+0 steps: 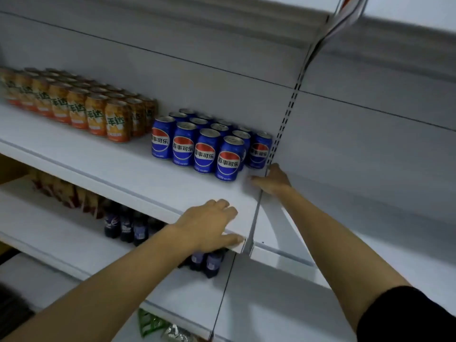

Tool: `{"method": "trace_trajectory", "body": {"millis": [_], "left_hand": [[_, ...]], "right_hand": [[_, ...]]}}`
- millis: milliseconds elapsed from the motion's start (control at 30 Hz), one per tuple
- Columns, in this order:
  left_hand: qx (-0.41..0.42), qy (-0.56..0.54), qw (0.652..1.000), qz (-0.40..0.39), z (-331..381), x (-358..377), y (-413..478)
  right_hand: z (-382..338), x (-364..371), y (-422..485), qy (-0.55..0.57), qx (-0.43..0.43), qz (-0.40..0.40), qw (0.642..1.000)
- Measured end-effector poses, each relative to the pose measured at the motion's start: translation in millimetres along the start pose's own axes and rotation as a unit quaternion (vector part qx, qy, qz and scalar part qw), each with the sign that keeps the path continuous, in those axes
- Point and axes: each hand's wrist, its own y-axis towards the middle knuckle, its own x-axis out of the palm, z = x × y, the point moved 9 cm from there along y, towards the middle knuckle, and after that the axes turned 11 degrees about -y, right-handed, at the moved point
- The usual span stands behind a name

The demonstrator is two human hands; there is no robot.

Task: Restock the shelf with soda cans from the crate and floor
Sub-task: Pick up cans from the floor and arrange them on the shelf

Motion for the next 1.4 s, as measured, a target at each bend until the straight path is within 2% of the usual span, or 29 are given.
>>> {"method": "trace_trajectory", "body": {"millis": [167, 333, 433, 567, 767, 933, 1000, 1133, 1267, 1400], "left_hand": [[0.051, 0.063, 0.996, 0.035, 9, -8, -40], [0.097, 0.017, 0.994, 0.051, 14, 33, -90], [0.082, -0.028, 0.996, -0.008, 17, 98, -118], [0.065, -0.058, 0.989, -0.122, 21, 198, -156], [0.02, -0.072, 0.955, -0.288, 24, 323, -198], [0.015, -0.043, 0.91, -0.412, 37, 406, -201], [0.01, -0.044, 0.896, -0.443, 45, 435, -199], [-0.066, -0.104, 0.87, -0.477, 52, 510, -190], [-0.242, -0.24, 0.826, -0.45, 26, 623, -183], [-0.38, -0.297, 0.765, -0.427, -15, 753, -177]], "right_hand": [[-32, -9, -130, -0.033, -0.107, -0.013, 0.994], [-19, 18, -260, -0.083, -0.124, 0.027, 0.989], [29, 71, -321, -0.113, -0.066, -0.031, 0.991], [125, 149, -396, -0.139, 0.067, -0.138, 0.978], [255, 231, -499, -0.128, 0.243, -0.239, 0.931], [341, 280, -565, -0.136, 0.319, -0.317, 0.883], [372, 301, -584, -0.105, 0.355, -0.341, 0.864], [428, 351, -580, -0.025, 0.398, -0.337, 0.853], [477, 436, -543, 0.076, 0.419, -0.303, 0.853], [524, 551, -518, 0.183, 0.454, -0.283, 0.825]]}}
